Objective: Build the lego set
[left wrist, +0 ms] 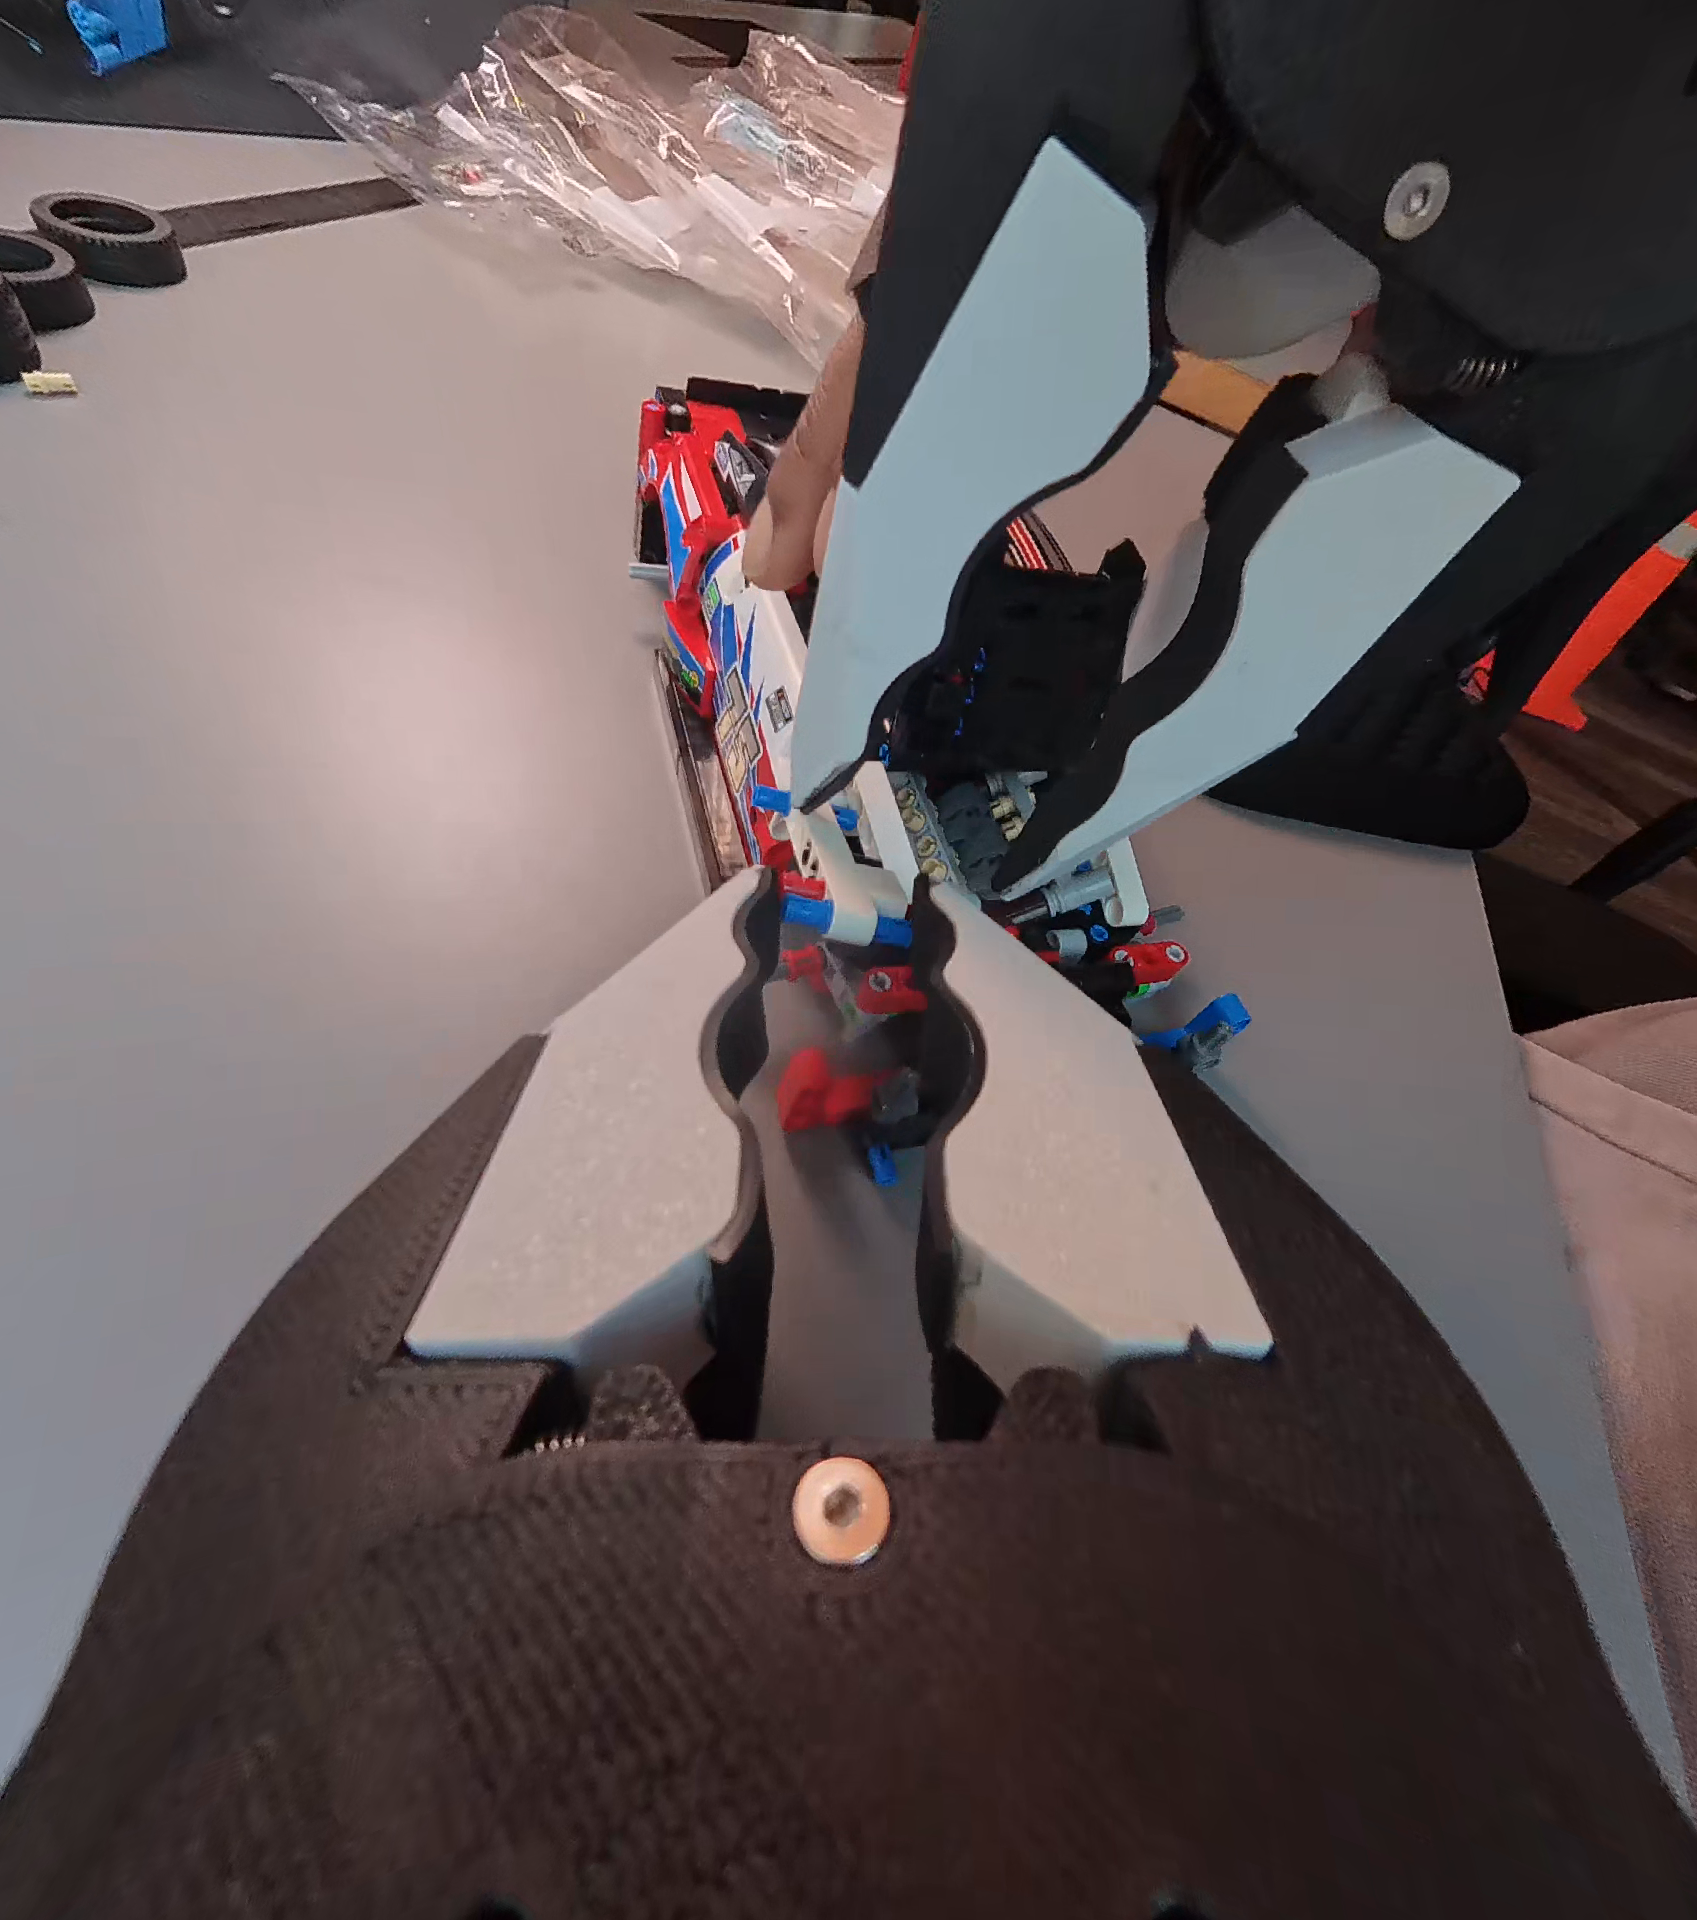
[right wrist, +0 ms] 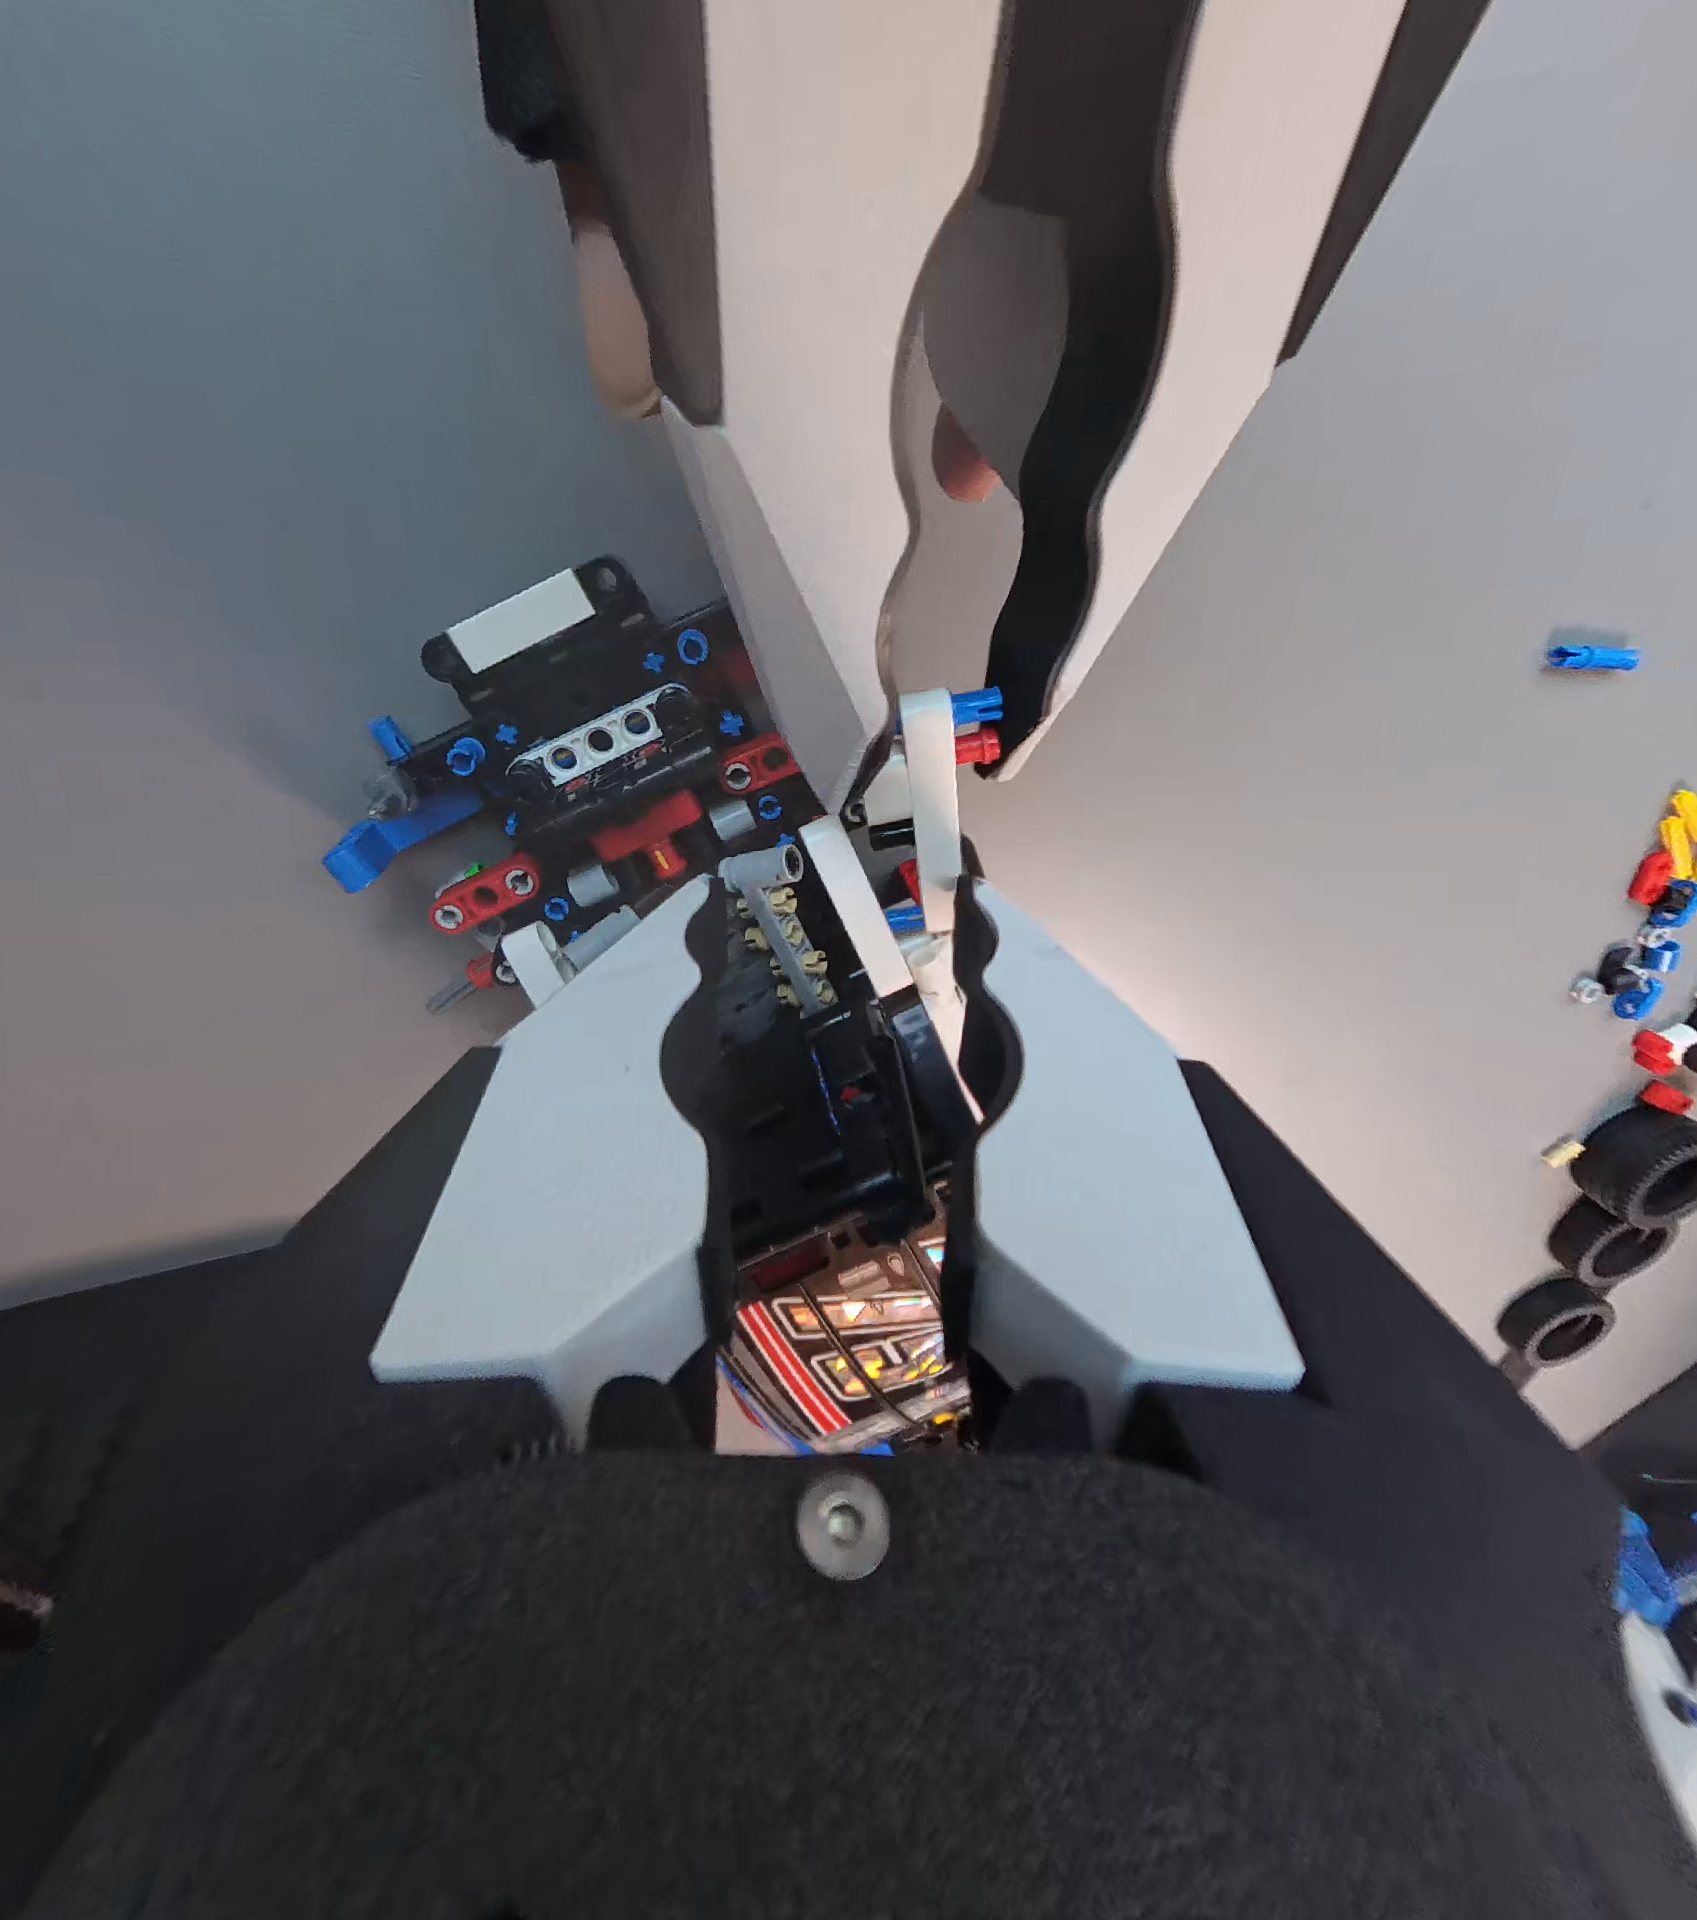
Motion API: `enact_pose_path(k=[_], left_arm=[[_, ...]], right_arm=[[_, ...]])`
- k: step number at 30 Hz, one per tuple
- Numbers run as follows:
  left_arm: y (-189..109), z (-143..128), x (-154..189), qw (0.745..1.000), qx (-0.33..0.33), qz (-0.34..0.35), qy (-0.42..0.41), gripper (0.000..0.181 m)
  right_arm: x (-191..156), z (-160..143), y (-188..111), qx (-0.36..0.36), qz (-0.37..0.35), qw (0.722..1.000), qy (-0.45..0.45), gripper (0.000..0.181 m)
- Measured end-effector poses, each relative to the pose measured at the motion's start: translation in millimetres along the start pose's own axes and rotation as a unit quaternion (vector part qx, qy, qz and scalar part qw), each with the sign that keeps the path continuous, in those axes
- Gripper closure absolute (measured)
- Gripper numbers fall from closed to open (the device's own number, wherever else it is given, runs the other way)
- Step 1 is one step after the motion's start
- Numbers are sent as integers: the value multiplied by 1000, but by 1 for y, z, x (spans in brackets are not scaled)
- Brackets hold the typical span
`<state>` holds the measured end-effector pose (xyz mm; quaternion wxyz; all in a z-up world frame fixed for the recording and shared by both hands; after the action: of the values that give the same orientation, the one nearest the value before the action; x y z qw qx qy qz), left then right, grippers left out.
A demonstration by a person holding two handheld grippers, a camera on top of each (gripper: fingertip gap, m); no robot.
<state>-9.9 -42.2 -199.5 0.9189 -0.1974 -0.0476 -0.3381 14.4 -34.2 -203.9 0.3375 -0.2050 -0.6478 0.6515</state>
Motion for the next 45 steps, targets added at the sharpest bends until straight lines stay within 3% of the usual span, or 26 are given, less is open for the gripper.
enact_pose_path(k=[1, 12, 14, 18, 21, 36, 45], left_arm=[[-1, 1, 0, 1000, 5, 2, 2, 157], [-10, 10, 2, 999, 48, -7, -18, 158], [-11, 15, 4, 998, 64, -16, -22, 158], [-8, 8, 10, 999, 32, -33, -21, 158], [-10, -2, 8, 999, -15, -15, 30, 156], [-2, -8, -5, 997, -43, 26, 57, 159], [-5, -3, -9, 996, -27, 58, 70, 147]], right_arm=[[-1, 2, -3, 3, 16, 1000, 7, 147], [21, 7, -14, 26, 21, 999, 0, 156], [23, 5, -8, 25, 19, 999, -10, 167], [13, 3, -6, 15, 56, 998, -37, 175], [22, -8, -6, -42, 35, 996, -71, 175], [27, -8, 7, -89, 43, 988, -119, 175], [27, -9, 9, -88, 44, 988, -115, 175]])
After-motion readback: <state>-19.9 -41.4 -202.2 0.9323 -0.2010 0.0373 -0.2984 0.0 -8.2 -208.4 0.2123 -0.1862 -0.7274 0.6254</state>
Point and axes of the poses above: each gripper's, where its closed fingertips meet, y out along the fingers, z out of its top, x = y × z across the jaws, the point moved 1 cm from there along -y, back along the fingers, and after that the axes turned 2 degrees about y, right-handed, at the moved point
